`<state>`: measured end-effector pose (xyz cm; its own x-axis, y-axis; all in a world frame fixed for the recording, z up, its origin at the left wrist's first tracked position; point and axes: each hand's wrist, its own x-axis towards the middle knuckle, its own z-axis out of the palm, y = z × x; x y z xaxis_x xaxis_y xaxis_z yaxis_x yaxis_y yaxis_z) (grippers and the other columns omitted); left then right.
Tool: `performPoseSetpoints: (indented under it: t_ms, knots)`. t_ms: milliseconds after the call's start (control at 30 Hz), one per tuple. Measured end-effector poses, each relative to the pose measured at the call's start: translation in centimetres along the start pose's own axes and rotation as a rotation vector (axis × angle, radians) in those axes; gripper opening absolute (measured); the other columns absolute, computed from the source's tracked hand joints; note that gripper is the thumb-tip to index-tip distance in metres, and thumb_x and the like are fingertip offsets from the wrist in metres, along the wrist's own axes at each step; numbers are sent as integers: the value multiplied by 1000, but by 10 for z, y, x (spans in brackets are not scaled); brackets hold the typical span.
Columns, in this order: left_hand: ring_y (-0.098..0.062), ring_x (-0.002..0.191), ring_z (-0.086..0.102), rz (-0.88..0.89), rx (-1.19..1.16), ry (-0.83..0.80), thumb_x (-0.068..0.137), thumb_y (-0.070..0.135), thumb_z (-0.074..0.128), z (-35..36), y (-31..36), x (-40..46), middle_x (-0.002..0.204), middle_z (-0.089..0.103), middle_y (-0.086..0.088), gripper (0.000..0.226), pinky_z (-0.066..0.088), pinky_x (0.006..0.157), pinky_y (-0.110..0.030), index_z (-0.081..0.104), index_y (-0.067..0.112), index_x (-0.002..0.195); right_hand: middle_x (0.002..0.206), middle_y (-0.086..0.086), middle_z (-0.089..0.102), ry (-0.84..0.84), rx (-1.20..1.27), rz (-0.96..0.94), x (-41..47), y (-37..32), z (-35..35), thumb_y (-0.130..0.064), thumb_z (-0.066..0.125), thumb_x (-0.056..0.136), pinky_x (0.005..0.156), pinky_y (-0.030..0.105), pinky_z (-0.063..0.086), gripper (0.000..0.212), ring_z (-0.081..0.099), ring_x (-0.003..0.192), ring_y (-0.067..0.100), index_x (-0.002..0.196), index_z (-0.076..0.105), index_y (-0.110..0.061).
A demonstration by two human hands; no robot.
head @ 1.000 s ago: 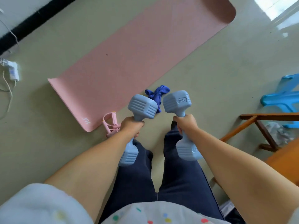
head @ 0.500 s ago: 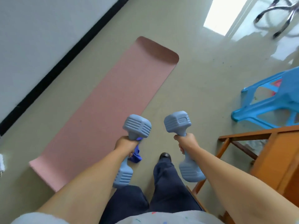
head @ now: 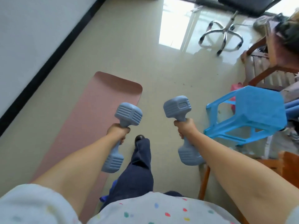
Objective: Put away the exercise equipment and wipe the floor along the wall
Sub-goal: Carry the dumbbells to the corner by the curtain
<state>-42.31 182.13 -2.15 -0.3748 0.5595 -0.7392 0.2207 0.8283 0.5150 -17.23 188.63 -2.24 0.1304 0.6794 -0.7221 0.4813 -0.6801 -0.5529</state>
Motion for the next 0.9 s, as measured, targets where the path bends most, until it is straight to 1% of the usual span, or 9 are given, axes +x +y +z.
performPoseSetpoints:
  t_ms: [167, 267, 400, 533, 633, 733, 800, 900]
  knots:
    - [-19, 47, 33, 33, 10, -51, 79, 5, 53, -14, 102, 77, 53, 41, -8, 8, 30, 47, -25, 52, 8, 72, 54, 9, 43, 63, -64, 23, 61, -84, -37, -12, 51, 80, 50, 28, 34, 11, 41, 47, 22, 71, 49, -8]
    - [-19, 46, 32, 31, 39, -84, 77, 4, 52, -18, 163, 112, 52, 40, -7, 7, 30, 48, -25, 50, 9, 72, 56, 9, 48, 91, -79, 34, 89, -122, -62, -15, 51, 82, 52, 30, 39, 13, 45, 50, 24, 72, 52, -6]
    - [-20, 42, 33, 33, 123, -130, 74, 6, 52, -18, 230, 170, 48, 40, -6, 5, 30, 48, -23, 49, 9, 72, 54, 10, 47, 143, -70, 74, 145, -162, -92, -14, 51, 80, 53, 31, 39, 14, 44, 51, 24, 68, 50, -7]
    - [-18, 43, 31, 35, 135, -127, 74, 5, 51, -14, 299, 229, 49, 39, -5, 8, 29, 49, -23, 49, 11, 70, 55, 10, 48, 114, -95, 108, 222, -209, -118, -13, 51, 80, 52, 30, 37, 15, 45, 52, 25, 67, 48, -7]
    - [-19, 45, 36, 23, 185, -85, 77, 8, 54, -7, 366, 273, 49, 44, -7, 14, 32, 48, -23, 50, 11, 64, 55, 11, 49, 70, -145, 109, 284, -258, -138, -13, 51, 81, 49, 27, 37, 16, 45, 51, 25, 67, 48, -6]
    - [-21, 44, 43, 24, 235, -74, 77, 11, 55, -7, 441, 310, 50, 49, -8, 11, 37, 49, -24, 52, 10, 66, 54, 10, 47, 16, -165, 95, 342, -322, -159, -11, 51, 80, 48, 25, 34, 16, 42, 48, 23, 65, 46, -7]
    - [-22, 42, 46, 43, 270, -66, 79, 14, 56, -12, 486, 333, 49, 52, -7, 16, 39, 48, -23, 52, 10, 64, 53, 9, 46, 6, -193, 75, 374, -368, -173, -11, 51, 79, 48, 25, 34, 17, 41, 48, 23, 64, 45, -7]
    - [-21, 39, 43, 44, 264, -67, 81, 14, 55, -24, 547, 364, 49, 50, -7, 19, 36, 45, -22, 50, 9, 64, 53, 8, 45, -31, -212, 34, 416, -436, -183, -11, 50, 78, 49, 26, 33, 18, 40, 48, 22, 62, 44, -7]
